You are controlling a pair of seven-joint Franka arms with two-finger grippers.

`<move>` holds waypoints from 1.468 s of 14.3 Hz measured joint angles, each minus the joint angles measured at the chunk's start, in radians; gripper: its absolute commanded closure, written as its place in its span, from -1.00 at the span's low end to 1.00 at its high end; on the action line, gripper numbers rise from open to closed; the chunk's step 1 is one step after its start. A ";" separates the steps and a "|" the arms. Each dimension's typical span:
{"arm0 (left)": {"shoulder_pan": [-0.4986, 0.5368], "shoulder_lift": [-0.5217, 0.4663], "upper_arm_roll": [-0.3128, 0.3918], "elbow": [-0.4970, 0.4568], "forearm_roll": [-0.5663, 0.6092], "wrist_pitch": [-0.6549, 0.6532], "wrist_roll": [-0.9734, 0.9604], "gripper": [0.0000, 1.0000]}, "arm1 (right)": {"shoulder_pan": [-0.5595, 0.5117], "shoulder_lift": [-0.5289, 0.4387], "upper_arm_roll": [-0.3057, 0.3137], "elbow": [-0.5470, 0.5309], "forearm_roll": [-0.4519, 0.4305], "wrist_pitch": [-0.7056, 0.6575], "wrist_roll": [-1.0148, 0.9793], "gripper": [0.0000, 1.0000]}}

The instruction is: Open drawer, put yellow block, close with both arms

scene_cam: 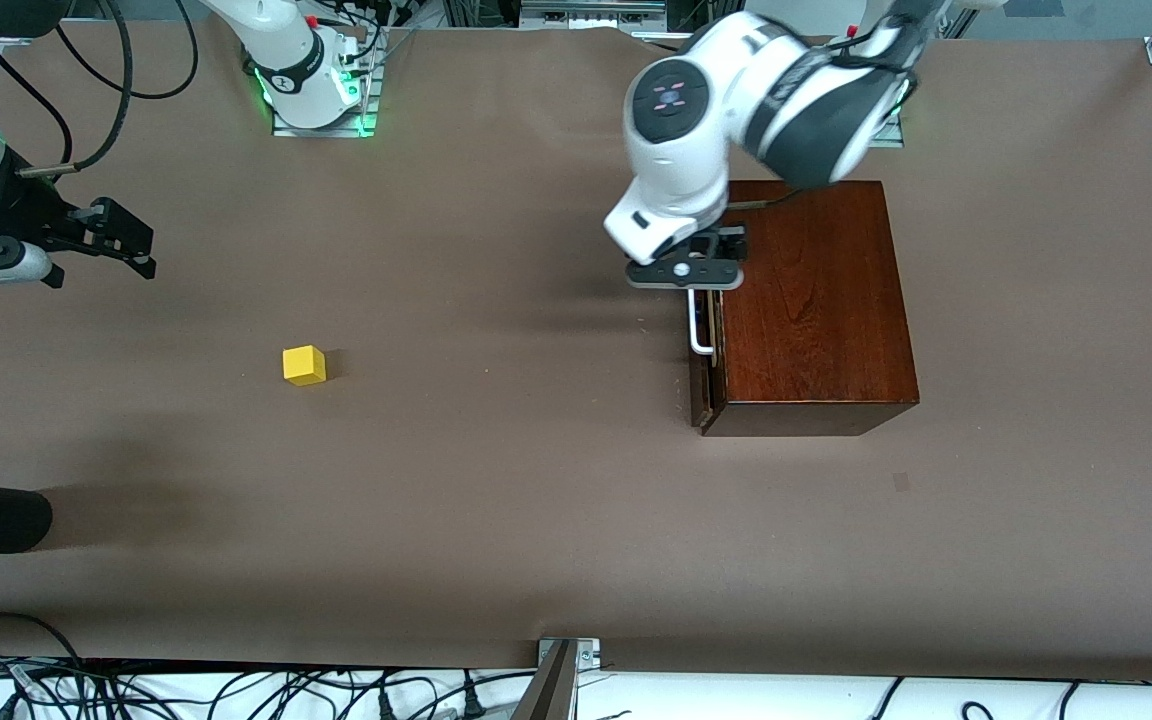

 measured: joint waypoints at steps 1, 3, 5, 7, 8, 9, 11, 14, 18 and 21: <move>-0.013 0.017 0.000 -0.003 0.015 0.018 -0.025 -1.00 | 0.000 0.000 0.000 0.000 0.000 0.000 0.000 -1.00; -0.028 0.042 0.000 -0.024 0.028 0.070 -0.057 -1.00 | 0.000 0.000 0.000 0.000 0.000 0.000 0.000 -1.00; -0.036 0.054 0.000 -0.064 0.058 0.116 -0.086 -1.00 | 0.000 0.000 0.000 0.001 0.000 0.000 0.000 -1.00; -0.038 0.057 0.000 -0.101 0.085 0.136 -0.102 -1.00 | 0.000 0.000 0.000 0.001 0.000 -0.001 0.000 -1.00; -0.038 0.059 0.000 -0.114 0.092 0.141 -0.106 -1.00 | 0.000 0.000 0.000 0.001 0.000 -0.001 0.000 -1.00; -0.039 0.062 0.000 -0.121 0.094 0.147 -0.107 -1.00 | 0.000 0.000 0.000 0.001 0.000 -0.001 0.000 -1.00; -0.039 0.072 0.001 -0.127 0.094 0.166 -0.118 -1.00 | 0.000 0.000 0.000 0.001 0.000 -0.001 0.000 -1.00; -0.039 0.100 0.001 -0.130 0.113 0.194 -0.135 -1.00 | 0.000 0.000 0.000 0.001 0.000 -0.001 0.000 -1.00; -0.043 0.142 0.001 -0.130 0.163 0.210 -0.166 -1.00 | 0.000 0.000 0.000 0.001 0.000 -0.001 -0.001 -1.00; -0.050 0.163 0.001 -0.131 0.169 0.227 -0.191 -1.00 | 0.000 0.000 0.000 0.001 0.000 -0.001 -0.001 -1.00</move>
